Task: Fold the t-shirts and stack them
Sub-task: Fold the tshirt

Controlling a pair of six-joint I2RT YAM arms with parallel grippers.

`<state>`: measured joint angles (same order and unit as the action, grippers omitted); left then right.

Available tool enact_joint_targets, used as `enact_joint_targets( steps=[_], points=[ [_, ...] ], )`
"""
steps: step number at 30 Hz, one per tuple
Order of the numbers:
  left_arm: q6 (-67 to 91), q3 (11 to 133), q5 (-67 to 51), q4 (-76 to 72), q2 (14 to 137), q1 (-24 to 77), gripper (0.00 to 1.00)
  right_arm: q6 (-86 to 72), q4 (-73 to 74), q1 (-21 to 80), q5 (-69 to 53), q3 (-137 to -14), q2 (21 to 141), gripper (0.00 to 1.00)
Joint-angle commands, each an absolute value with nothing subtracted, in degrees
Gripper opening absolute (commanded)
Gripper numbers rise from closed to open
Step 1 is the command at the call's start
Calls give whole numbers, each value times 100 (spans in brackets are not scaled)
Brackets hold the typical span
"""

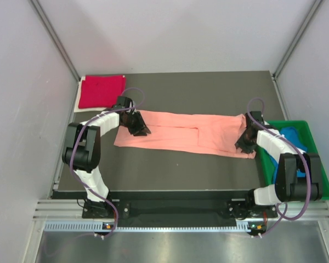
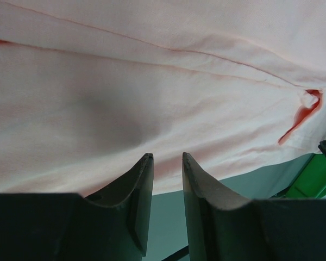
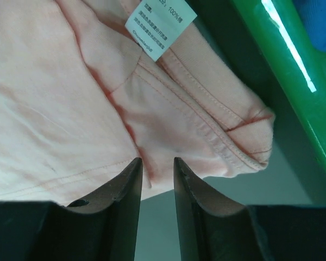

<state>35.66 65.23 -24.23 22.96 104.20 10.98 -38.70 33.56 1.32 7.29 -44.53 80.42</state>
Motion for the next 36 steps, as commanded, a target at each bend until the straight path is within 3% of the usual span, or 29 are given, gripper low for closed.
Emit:
enact_joint_targets(
  steps=[1, 19, 31, 34, 36],
  points=[
    [3559, 6460, -2443, 2022, 10239, 1090, 33, -4139, 2997, 62, 668, -4403, 7858, 30],
    [3603, 6407, -2400, 1916, 10353, 1090, 33, -4684, 2795, 62, 624, -3973, 7523, 31],
    [3674, 5959, -1688, 1740, 10468, 1090, 33, -4904, 2347, 62, 501, -3762, 7470, 28],
    [3691, 5924, -1670, 1696, 10494, 1090, 33, -4922, 2294, 70, 519, -3718, 7515, 23],
    [3700, 5897, -1626, 1688, 10485, 1090, 33, -4931, 2268, 62, 492, -3726, 7497, 10]
  ],
)
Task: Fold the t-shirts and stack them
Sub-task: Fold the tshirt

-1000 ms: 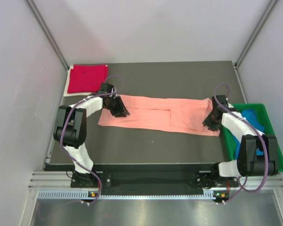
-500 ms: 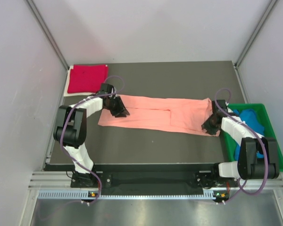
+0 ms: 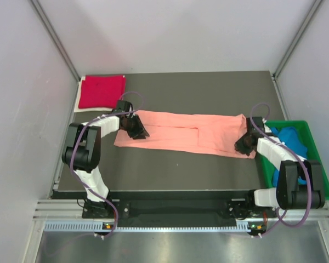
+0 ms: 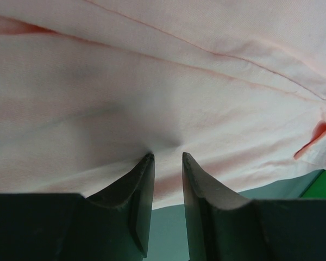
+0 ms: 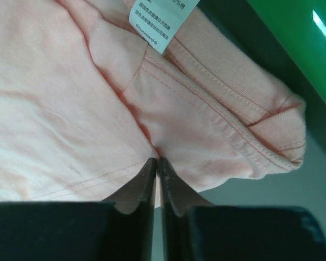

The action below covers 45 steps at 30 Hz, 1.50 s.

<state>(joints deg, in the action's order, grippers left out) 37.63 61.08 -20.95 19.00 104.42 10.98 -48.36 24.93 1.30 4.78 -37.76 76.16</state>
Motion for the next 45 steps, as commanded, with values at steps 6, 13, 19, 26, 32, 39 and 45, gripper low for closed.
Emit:
enact_joint_targets(
  steps=[6, 13, 19, 26, 32, 39, 45],
  points=[
    [3683, 5845, -1380, 1705, 10494, 1090, 33, -5088, 2706, 88, 580, -3736, 7041, 0],
    [3753, 5757, -1318, 1644, 10494, 1099, 33, -5343, 2892, 123, 738, -3419, 6653, 0],
    [3779, 5713, -1292, 1652, 10433, 1099, 33, -5555, 2470, 123, 589, -3190, 6627, 0],
    [3885, 5730, -1336, 1749, 10310, 1099, 33, -5274, 3083, 132, 834, -3743, 6530, 30],
    [3859, 6415, -1406, 2030, 10063, 1090, 34, -4038, 3209, -289, 1047, -4999, 7073, 45],
    [3779, 7584, -1213, 2171, 10721, 958, 34, -2357, 2681, -703, -350, -6863, 8972, 47],
    [3622, 8480, -1204, 2267, 11520, 739, 34, -1776, 2426, -888, -1204, -7593, 10054, 47]
  ],
)
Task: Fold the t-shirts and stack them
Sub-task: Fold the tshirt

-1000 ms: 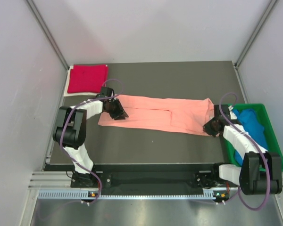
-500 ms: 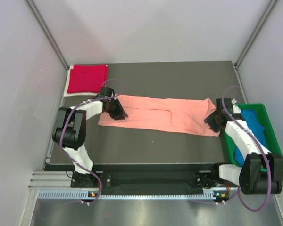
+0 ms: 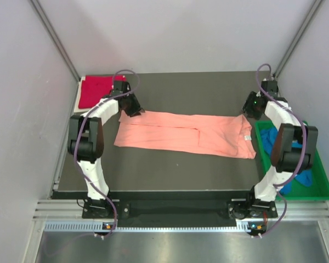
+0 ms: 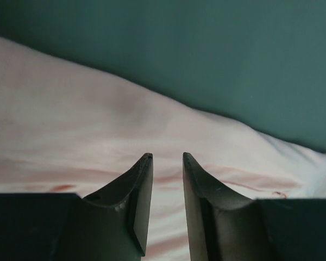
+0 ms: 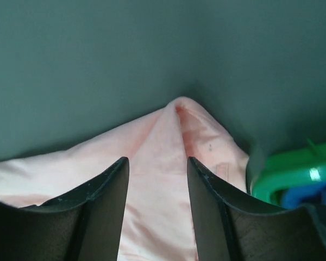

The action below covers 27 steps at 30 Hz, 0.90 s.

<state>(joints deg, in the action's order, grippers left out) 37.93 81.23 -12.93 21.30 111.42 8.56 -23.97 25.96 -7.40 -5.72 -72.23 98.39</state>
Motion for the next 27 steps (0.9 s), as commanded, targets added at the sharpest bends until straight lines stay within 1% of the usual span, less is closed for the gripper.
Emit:
enact_joint_targets(
  steps=[1, 4, 8, 12, 18, 19, 21, 24, 25, 27],
  points=[
    [3595, 8534, -1195, 2268, 11609, 721, 34, -1610, 2434, -905, -1256, -7663, 10220, 48],
    [3516, 8666, -1160, 2189, 11917, 686, 34, -1460, 2452, -975, -1291, -7927, 10580, 47],
    [3463, 8815, -1143, 2162, 12312, 650, 34, -1187, 2531, -1037, -1695, -8243, 11021, 45],
    [3489, 8886, -1072, 2136, 12489, 624, 34, -1116, 2505, -1072, -1819, -8244, 11197, 44],
    [3516, 8921, -818, 2250, 12542, 624, 34, -1116, 2426, -1099, -1697, -8200, 11259, 42],
    [3542, 8912, -774, 2320, 12551, 624, 34, -1134, 2391, -1099, -1661, -8191, 11276, 40],
    [3568, 8921, -616, 2408, 12533, 633, 34, -1195, 2216, -1116, -1565, -8121, 11294, 36],
    [3603, 8886, -335, 2601, 12542, 615, 34, -1327, 2031, -1169, -1267, -7937, 11276, 15],
    [3638, 8868, -247, 2645, 12551, 615, 34, -1397, 1769, -1195, -1187, -7850, 11224, 0],
    [3709, 8781, -63, 2707, 12551, 572, 34, -1695, 1373, -1335, -1160, -7463, 11136, 0]
  ],
)
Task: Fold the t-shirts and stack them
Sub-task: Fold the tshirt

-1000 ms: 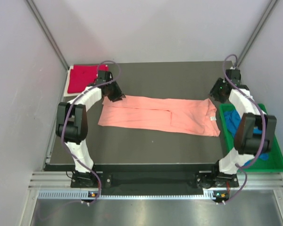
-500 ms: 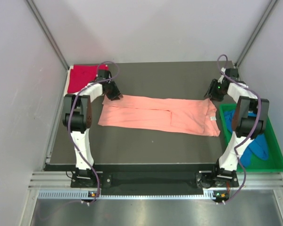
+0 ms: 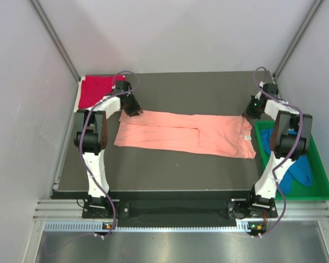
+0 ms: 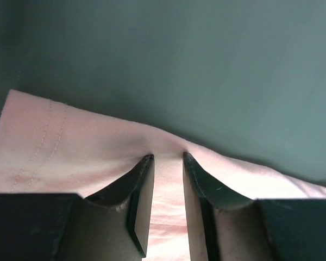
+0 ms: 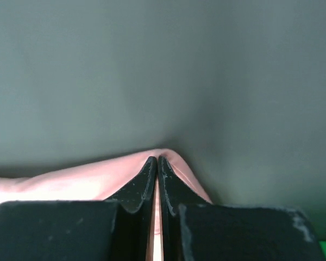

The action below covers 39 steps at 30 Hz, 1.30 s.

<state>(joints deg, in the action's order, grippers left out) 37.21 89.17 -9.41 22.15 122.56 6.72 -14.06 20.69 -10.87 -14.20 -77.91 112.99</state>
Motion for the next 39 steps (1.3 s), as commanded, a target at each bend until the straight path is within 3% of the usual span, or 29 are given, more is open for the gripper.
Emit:
enact_joint_targets(
  steps=[1, 7, 14, 25, 35, 39],
  points=[
    [3779, 8754, -53, 2707, 12559, 536, 34, -1835, 1014, -1371, -1160, -7331, 11040, 0],
    [4069, 8491, 334, 2716, 12454, 387, 34, -2118, 53, -1503, -1037, -6724, 10872, 0],
    [4228, 8543, 378, 2759, 12349, 378, 34, -2355, -492, -1372, -1626, -6987, 11311, 0],
    [4307, 8675, 554, 2909, 12024, 378, 34, -2022, 413, -1099, -1301, -8366, 12023, 0],
    [4158, 8692, 466, 3023, 11505, 378, 34, -1337, 843, -984, -1274, -8113, 11638, 8],
    [4078, 8736, 291, 3041, 11321, 378, 35, -686, 1151, -984, -1283, -8068, 11479, 20]
  ],
)
